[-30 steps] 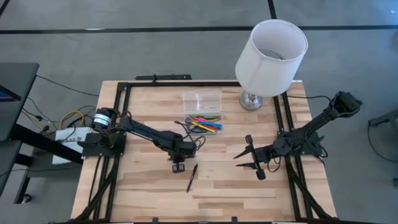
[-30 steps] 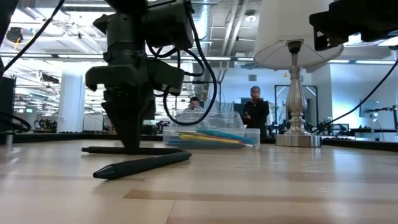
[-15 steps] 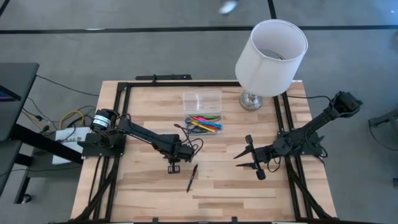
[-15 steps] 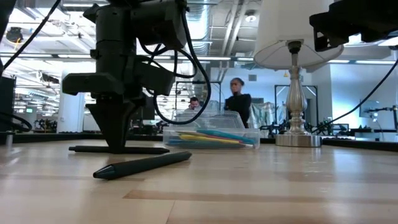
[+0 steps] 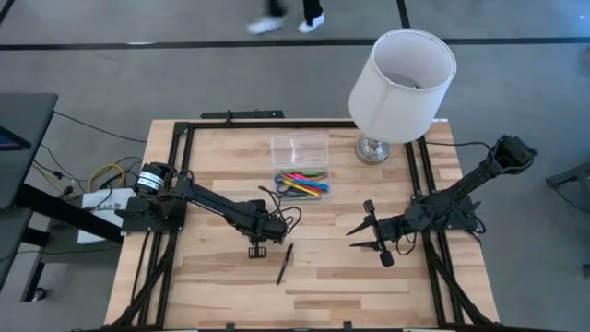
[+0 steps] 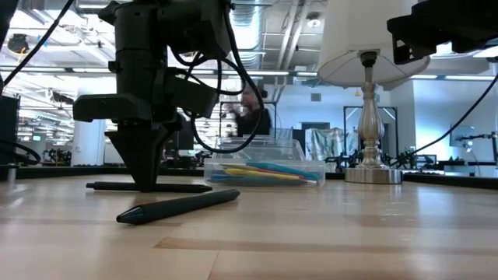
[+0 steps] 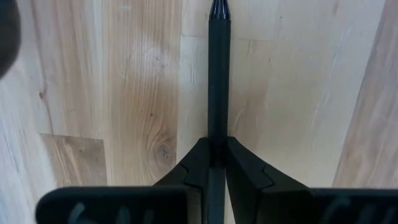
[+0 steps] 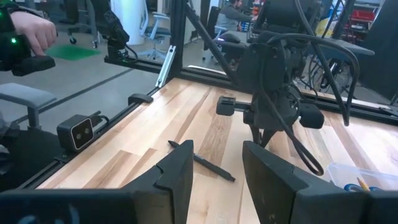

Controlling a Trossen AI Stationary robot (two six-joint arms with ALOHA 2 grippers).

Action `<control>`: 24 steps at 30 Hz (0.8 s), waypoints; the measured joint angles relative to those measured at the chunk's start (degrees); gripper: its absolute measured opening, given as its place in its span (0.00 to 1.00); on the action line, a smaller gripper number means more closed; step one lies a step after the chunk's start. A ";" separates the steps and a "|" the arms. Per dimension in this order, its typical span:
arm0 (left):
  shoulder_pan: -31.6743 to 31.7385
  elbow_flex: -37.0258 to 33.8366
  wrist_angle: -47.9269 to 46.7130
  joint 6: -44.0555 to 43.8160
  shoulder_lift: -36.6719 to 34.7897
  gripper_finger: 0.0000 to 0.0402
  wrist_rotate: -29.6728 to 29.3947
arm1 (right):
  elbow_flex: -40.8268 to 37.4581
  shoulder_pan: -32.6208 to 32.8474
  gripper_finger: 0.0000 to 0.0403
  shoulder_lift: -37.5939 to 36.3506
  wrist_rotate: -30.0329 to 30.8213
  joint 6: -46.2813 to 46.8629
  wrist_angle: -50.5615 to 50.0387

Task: Pick & place school supplies into a supply box
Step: Put the top black pen into the supply box

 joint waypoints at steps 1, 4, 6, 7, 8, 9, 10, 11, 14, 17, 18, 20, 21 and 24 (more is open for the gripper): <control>0.00 0.00 0.01 -0.01 0.01 0.06 0.00 | 0.00 0.00 0.33 0.00 0.00 0.00 0.00; 0.02 0.00 0.05 -0.02 0.01 0.06 0.00 | 0.00 0.00 0.33 0.00 0.00 0.00 0.00; 0.02 0.07 0.05 0.04 0.01 0.07 0.04 | 0.00 0.00 0.33 0.00 0.02 0.00 0.00; 0.00 0.37 -0.10 0.13 0.07 0.06 0.04 | 0.00 0.00 0.33 0.00 0.00 0.00 0.00; -0.06 0.77 -0.39 0.37 0.11 0.06 0.04 | 0.00 0.00 0.33 0.00 0.00 0.00 0.00; -0.19 1.25 -0.67 0.43 0.16 0.06 0.00 | 0.00 0.00 0.33 0.00 0.01 0.00 0.00; -0.29 1.88 -0.95 0.70 0.19 0.06 -0.14 | 0.00 0.01 0.33 0.00 0.00 0.00 -0.01; -0.46 2.53 -1.49 1.14 0.28 0.06 -0.28 | 0.00 0.00 0.33 0.00 0.02 0.00 -0.02; -0.94 4.75 -3.42 1.93 0.61 0.06 -0.81 | 0.00 0.02 0.33 0.00 0.00 0.00 -0.14; -1.09 6.84 -4.03 2.70 0.61 0.06 -1.31 | 0.00 0.00 0.33 0.00 0.02 0.00 -0.41; -1.11 7.51 -4.57 2.82 0.61 0.06 -1.73 | 0.00 0.02 0.33 0.00 0.01 0.02 -0.42; -1.14 8.65 -5.88 2.95 0.55 0.06 -2.99 | 0.00 0.00 0.33 0.00 0.01 0.02 -0.43; -1.14 9.18 -6.13 3.31 0.55 0.06 -3.80 | 0.00 0.00 0.33 0.00 0.02 0.02 -0.44; -1.09 10.85 -6.38 4.77 0.51 0.07 -7.29 | 0.00 0.02 0.33 0.00 0.02 0.02 -0.44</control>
